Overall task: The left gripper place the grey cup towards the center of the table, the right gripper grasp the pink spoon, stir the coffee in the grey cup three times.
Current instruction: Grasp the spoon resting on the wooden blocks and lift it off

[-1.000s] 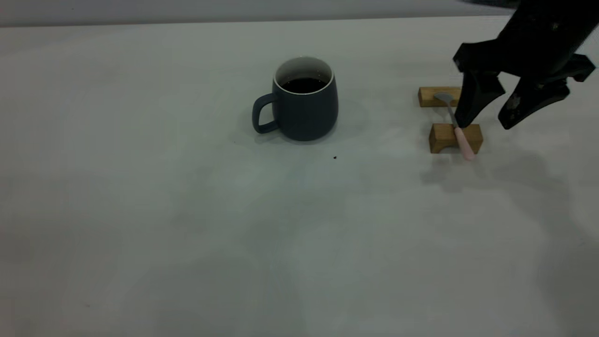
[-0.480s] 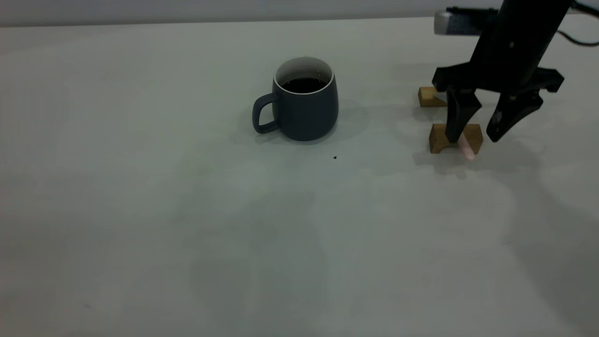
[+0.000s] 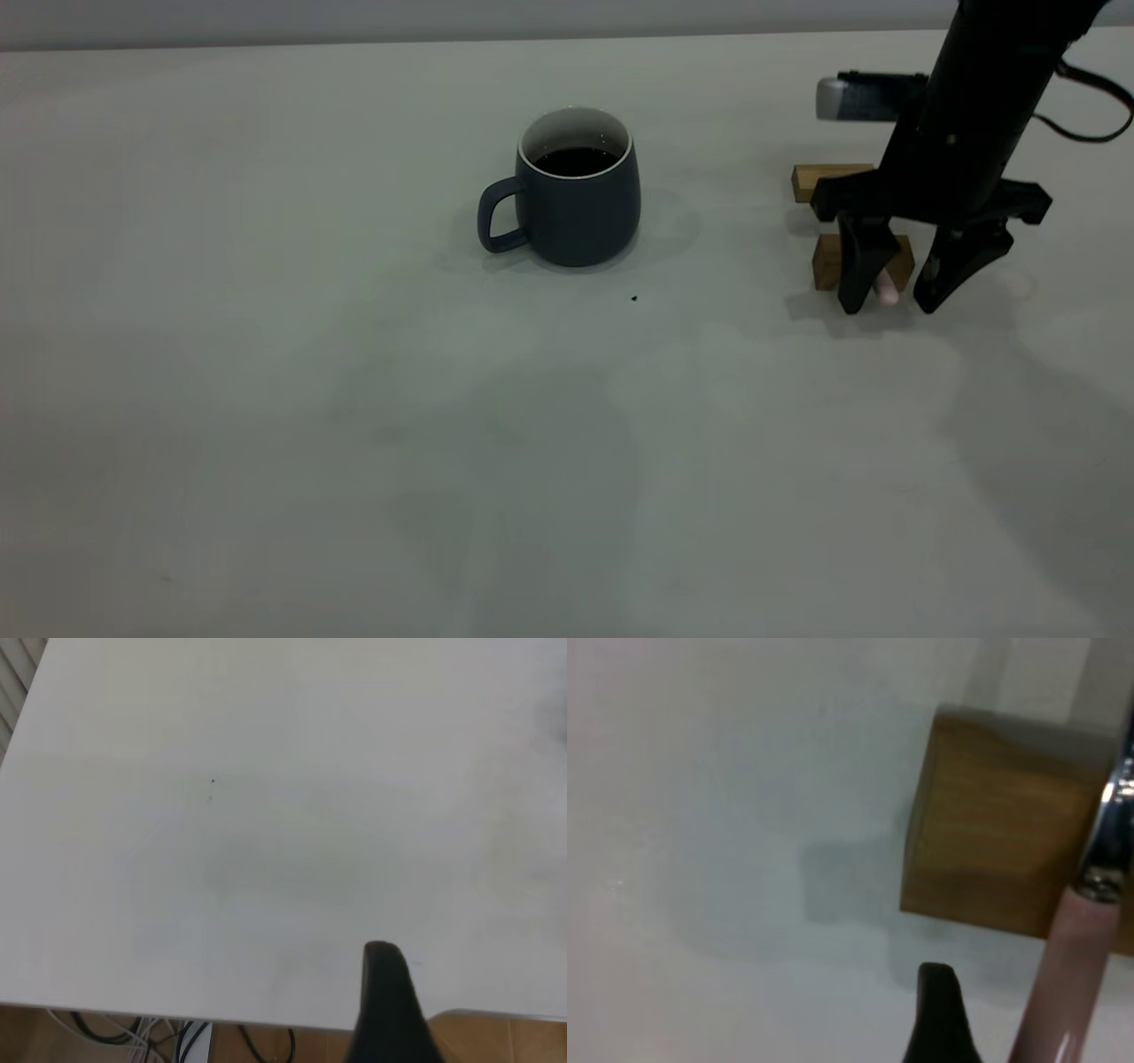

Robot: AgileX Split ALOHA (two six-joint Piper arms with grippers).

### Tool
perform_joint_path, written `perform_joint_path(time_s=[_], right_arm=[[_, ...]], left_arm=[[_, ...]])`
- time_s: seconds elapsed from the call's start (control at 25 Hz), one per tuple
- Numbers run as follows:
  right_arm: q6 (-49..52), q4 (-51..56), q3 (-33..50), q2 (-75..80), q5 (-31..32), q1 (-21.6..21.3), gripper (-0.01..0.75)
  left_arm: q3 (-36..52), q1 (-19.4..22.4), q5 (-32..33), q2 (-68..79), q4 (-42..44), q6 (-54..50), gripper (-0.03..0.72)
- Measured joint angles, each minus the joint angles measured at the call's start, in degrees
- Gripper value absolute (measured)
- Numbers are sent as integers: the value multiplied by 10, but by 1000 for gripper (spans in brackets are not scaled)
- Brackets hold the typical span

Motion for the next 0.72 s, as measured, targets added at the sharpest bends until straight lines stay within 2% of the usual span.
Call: perform_joint_path(time_s=[0.08,0.16,0.28,0.36,0.4,0.64,0.72], right_arm=[[0,0,0,4,-4,0,567],[0,0,0,4,-8,0,501],[0,0,0,4,-9,0,310],[1,-1,0,4,-3,0,138],[2,-2,0,2,4,-1,108],[3,4,0,-64,79,-11,112],[2,46,0,-97,97,-10,112]], left_arm=[[0,0,0,0,0,0,567],[0,0,0,0,0,0,567],[0,0,0,0,0,0,567],[0,0,0,0,0,0,567],[0,0,0,0,0,0,567],[0,0,0,0,0,0,567],[0,0,1,0,0,0,567]])
